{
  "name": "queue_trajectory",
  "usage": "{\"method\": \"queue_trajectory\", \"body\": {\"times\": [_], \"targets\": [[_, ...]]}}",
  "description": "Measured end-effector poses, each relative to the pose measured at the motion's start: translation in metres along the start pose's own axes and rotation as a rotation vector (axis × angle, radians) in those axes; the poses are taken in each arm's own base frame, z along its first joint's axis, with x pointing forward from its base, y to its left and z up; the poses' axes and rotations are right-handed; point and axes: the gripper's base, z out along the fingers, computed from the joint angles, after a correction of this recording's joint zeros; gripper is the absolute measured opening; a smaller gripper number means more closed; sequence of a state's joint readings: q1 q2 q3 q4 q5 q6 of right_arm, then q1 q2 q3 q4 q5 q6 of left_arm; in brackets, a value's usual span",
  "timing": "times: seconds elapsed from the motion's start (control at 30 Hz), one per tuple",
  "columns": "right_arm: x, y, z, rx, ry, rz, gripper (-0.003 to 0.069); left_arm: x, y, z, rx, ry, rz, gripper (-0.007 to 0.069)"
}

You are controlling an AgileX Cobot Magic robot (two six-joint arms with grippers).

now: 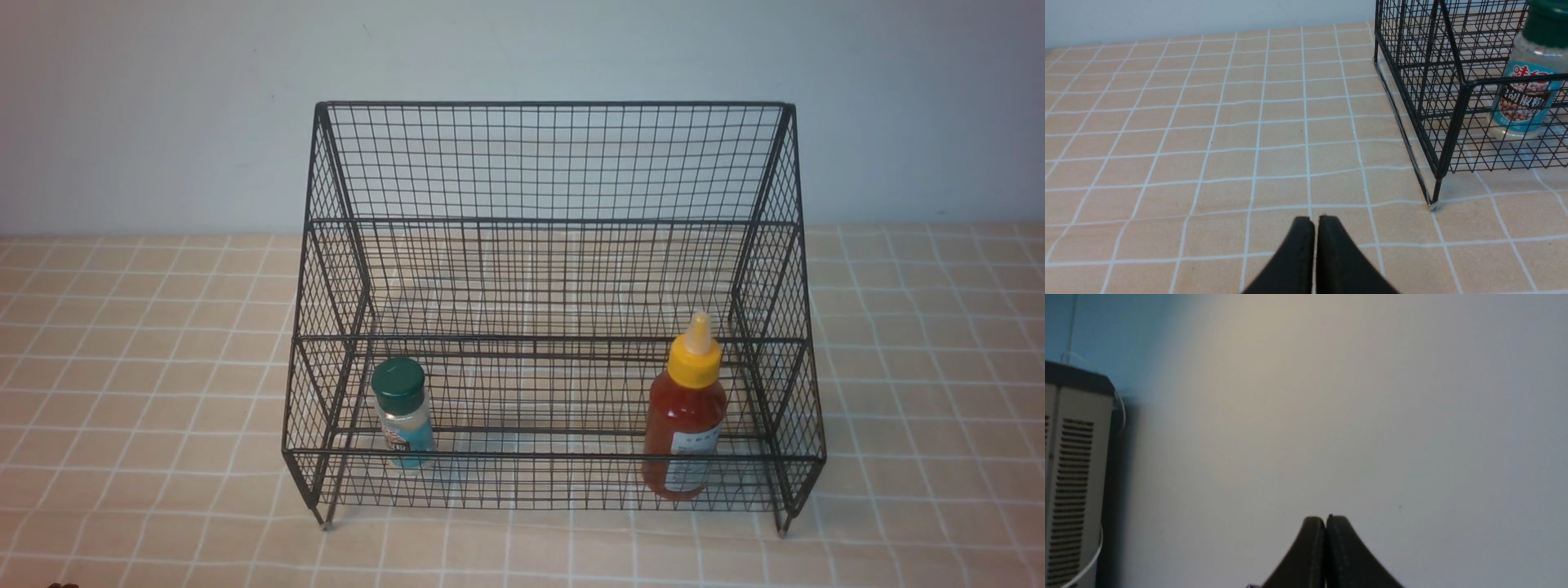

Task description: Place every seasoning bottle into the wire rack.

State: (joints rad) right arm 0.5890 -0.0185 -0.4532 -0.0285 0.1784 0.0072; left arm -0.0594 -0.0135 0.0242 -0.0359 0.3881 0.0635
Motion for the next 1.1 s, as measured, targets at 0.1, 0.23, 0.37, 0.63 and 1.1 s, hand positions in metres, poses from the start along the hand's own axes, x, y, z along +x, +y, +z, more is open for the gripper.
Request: {"method": "queue_trajectory", "body": {"times": [0.1, 0.23, 0.37, 0.63, 1.1], "targets": [[0.015, 0.0, 0.0, 0.055, 0.122, -0.028, -0.0012, 0.0, 0.0, 0.0, 0.001, 0.0, 0.0, -0.0007], [0.051, -0.003, -0.001, 0.213, 0.281, -0.079, -0.0012, 0.0, 0.0, 0.0, 0.002, 0.0, 0.001, -0.0007], [0.096, -0.012, -0.008, 0.394, 0.428, -0.114, -0.0012, 0.0, 0.0, 0.0, 0.002, 0.0, 0.001, -0.0007], [0.171, -0.023, -0.036, 0.568, 0.676, -0.067, -0.0012, 0.0, 0.0, 0.0, 0.002, -0.001, 0.001, -0.0007], [0.171, -0.023, -0.036, 0.573, 0.675, -0.067, -0.0012, 0.0, 0.0, 0.0, 0.002, -0.001, 0.001, -0.0007]]}}
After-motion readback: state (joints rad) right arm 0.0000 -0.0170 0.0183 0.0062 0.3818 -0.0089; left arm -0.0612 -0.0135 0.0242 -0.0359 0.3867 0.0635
